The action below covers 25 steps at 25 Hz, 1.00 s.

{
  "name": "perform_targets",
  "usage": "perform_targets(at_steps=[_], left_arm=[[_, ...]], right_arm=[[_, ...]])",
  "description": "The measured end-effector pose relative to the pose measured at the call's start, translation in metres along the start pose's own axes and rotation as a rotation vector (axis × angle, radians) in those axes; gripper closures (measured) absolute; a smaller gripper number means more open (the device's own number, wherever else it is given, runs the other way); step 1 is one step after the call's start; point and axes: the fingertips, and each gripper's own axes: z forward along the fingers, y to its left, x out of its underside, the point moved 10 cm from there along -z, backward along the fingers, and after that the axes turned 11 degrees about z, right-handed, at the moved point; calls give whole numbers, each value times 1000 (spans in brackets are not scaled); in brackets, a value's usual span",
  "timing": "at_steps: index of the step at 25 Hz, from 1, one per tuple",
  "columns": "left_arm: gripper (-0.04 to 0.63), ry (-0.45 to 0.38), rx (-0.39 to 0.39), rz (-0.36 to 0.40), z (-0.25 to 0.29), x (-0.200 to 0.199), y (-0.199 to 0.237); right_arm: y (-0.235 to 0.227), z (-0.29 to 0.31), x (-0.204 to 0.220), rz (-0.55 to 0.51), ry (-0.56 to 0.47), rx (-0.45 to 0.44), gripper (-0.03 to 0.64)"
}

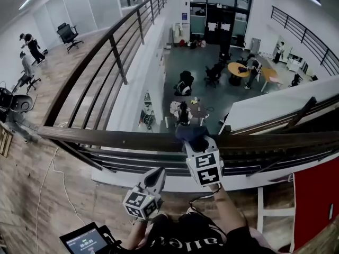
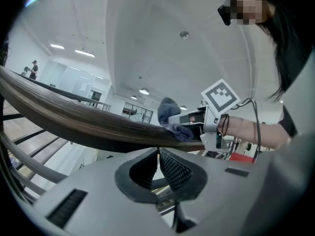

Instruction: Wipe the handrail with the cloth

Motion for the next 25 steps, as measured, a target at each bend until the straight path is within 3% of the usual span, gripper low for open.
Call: perform_targets(at_steps=[16,21,25], left_arm=[[595,30,94,17,46,1,-61],[595,38,91,21,45,4,-65],[595,47,62,17,37,5,-63]], right_arm=[[-274,-156,55,192,-13,476,508],[-328,-185,68,224,-13,587,509],[-339,-194,68,227,-20,593,509]])
